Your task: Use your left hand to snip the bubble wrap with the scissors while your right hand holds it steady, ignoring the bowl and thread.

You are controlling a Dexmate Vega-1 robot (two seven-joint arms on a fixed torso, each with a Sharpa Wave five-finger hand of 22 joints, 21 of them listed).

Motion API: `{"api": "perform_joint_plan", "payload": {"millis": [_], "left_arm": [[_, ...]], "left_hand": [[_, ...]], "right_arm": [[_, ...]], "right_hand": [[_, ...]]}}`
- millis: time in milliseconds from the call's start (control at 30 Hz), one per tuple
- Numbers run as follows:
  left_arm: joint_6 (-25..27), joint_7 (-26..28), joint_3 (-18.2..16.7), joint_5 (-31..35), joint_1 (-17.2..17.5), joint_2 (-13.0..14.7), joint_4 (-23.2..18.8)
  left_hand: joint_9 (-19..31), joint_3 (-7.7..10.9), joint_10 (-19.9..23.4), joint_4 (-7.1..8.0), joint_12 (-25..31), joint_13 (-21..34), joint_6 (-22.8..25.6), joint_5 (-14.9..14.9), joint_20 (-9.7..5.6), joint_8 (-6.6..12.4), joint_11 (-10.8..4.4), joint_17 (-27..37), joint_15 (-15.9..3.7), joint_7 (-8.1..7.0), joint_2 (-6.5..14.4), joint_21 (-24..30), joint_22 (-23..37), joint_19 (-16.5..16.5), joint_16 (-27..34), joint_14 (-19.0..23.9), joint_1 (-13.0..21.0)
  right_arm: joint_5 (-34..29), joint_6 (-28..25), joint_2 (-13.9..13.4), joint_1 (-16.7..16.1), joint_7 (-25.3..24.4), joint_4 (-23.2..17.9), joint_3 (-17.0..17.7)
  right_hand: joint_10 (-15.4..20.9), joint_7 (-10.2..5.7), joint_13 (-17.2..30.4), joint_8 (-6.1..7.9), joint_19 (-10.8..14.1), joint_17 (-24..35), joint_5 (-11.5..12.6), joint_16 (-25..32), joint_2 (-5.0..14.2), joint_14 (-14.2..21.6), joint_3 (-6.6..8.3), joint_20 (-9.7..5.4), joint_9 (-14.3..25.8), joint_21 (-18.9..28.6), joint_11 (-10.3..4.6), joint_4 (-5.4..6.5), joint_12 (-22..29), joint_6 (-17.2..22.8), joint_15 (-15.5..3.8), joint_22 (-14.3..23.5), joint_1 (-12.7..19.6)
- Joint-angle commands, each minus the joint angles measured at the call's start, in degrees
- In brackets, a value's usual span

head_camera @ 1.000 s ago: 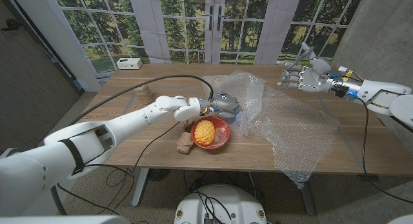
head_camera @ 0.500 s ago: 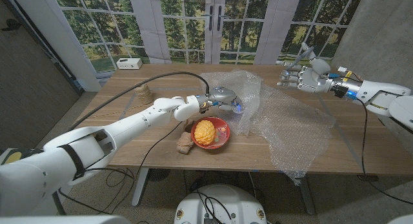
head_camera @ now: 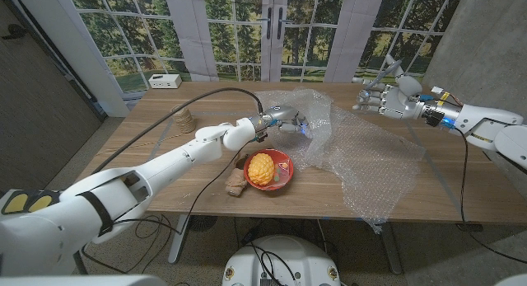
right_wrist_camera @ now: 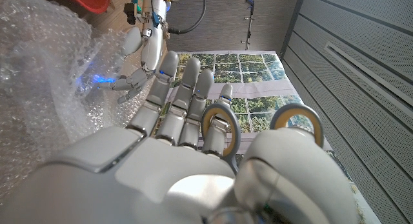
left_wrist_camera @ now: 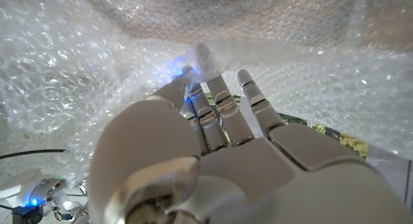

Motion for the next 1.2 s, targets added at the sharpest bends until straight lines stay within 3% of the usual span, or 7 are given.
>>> {"api": "perform_joint_plan", "payload": {"millis": [33, 333, 467, 700, 967, 1067, 1200], "left_arm": [[5.63, -7.12, -3.56, -11.28, 1.77, -1.52, -1.58], [8.97, -8.30, -4.69, -15.75, 2.97, -2.12, -2.94], [8.95, -6.71, -5.13, -16.93, 3.93, -2.45, -2.98], [9.63, -4.64, -6.31, -20.24, 5.76, -3.50, -3.10], [7.88, -1.53, -7.90, -24.22, 7.61, -5.23, -1.58], [5.60, 1.15, -8.44, -24.77, 8.30, -6.19, -0.24], [2.34, 4.18, -9.10, -25.59, 8.81, -7.69, 2.17]], "left_hand": [[0.66, 0.18, 2.40, -0.60, 5.36, 7.11, 0.83, 0.28, -0.36, 0.44, -1.37, 0.72, -4.49, 0.04, 0.04, 0.51, 0.26, 0.30, 0.25, 0.84, 1.05], [1.84, 0.49, 2.08, -0.25, 5.88, 7.71, 0.25, -0.11, -0.57, 0.17, -1.20, 1.25, -4.29, -0.58, 0.22, 1.70, 0.60, 1.54, -0.11, 1.41, 0.78], [3.92, 1.99, -0.67, 0.94, 6.59, 9.58, -1.17, 0.00, -0.10, -0.01, -0.63, 0.15, -4.10, -1.13, 0.49, 3.85, 0.91, 4.44, -1.78, 3.25, 0.46], [9.26, 3.85, -5.27, 5.57, 8.17, 12.28, -4.28, 0.36, 1.58, 0.34, 1.37, -4.85, -2.18, -1.28, 0.75, 6.68, 0.87, 6.89, -9.86, -2.17, -2.54], [15.01, 5.84, -11.54, 7.30, 10.11, 15.74, -9.91, 0.91, 2.16, 0.74, 4.02, -4.92, 0.17, 0.44, 1.06, 8.99, 0.15, 9.53, -12.31, -7.06, -2.04], [18.55, 6.78, -13.75, 7.40, 11.20, 16.94, -12.67, 1.04, 1.42, 1.46, 4.22, -4.32, 0.03, 1.85, 0.80, 12.03, -0.40, 15.56, -11.18, -4.79, -1.03], [23.82, 7.11, -15.92, 7.37, 12.88, 17.65, -14.81, 0.90, -4.08, 2.87, 4.88, -3.65, -0.28, 2.43, 0.39, 16.88, -1.49, 26.62, -10.55, -2.55, -0.34]], "right_arm": [[-0.69, 1.45, 0.60, 0.84, 1.54, 1.21, -0.93], [-1.11, 2.55, 1.06, 1.40, 2.76, 2.42, -1.73], [-1.20, 2.96, 1.13, 1.34, 3.03, 2.68, -1.77], [-1.16, 3.29, 1.29, 1.60, 3.51, 3.19, -2.02], [-0.68, 3.03, 1.65, 2.17, 3.56, 3.75, -2.53], [-0.72, 3.22, 1.76, 2.18, 3.53, 3.83, -2.62], [-0.81, 3.56, 1.94, 2.17, 3.34, 3.87, -2.62]], "right_hand": [[0.38, 4.10, 0.27, 0.14, -0.06, 0.10, 0.42, -0.01, 0.59, 0.30, -0.34, -0.01, 0.05, -0.10, -0.32, -0.15, 0.26, -3.49, -3.29, 0.01, 0.24], [0.16, 4.15, 0.31, 0.12, -0.03, 0.04, 0.42, 0.01, 0.63, 0.40, -0.35, 0.00, 0.05, -0.15, -0.29, -0.14, 0.26, -3.54, -3.17, 0.01, 0.23], [0.25, 4.12, 0.12, 0.11, 0.01, -0.01, 0.42, -0.01, 0.62, 0.43, -0.35, -0.05, 0.05, -0.18, -0.28, -0.15, 0.20, -3.55, -3.29, 0.01, 0.24], [0.33, 4.16, 0.15, 0.11, 0.03, 0.03, 0.44, -0.03, 0.68, 0.30, -0.32, -0.04, 0.05, -0.21, -0.48, -0.18, 0.29, -3.55, -3.34, 0.01, 0.32], [0.47, 4.13, -0.01, 0.11, 0.08, 0.17, 0.44, 0.05, 0.69, 0.25, -0.33, -0.09, 0.05, -0.25, -0.34, -0.17, 0.29, -3.55, -3.38, 0.00, 0.31], [0.32, 4.13, 0.10, 0.11, 0.05, 0.05, 0.44, 0.00, 0.73, 0.31, -0.32, -0.07, 0.04, -0.28, -0.44, -0.16, 0.32, -3.55, -3.34, 0.00, 0.32], [0.43, 4.13, 0.01, 0.09, 0.08, 0.06, 0.45, 0.00, 0.75, 0.29, -0.31, -0.09, 0.04, -0.30, -0.33, -0.18, 0.33, -3.58, -3.30, 0.00, 0.35]]}}
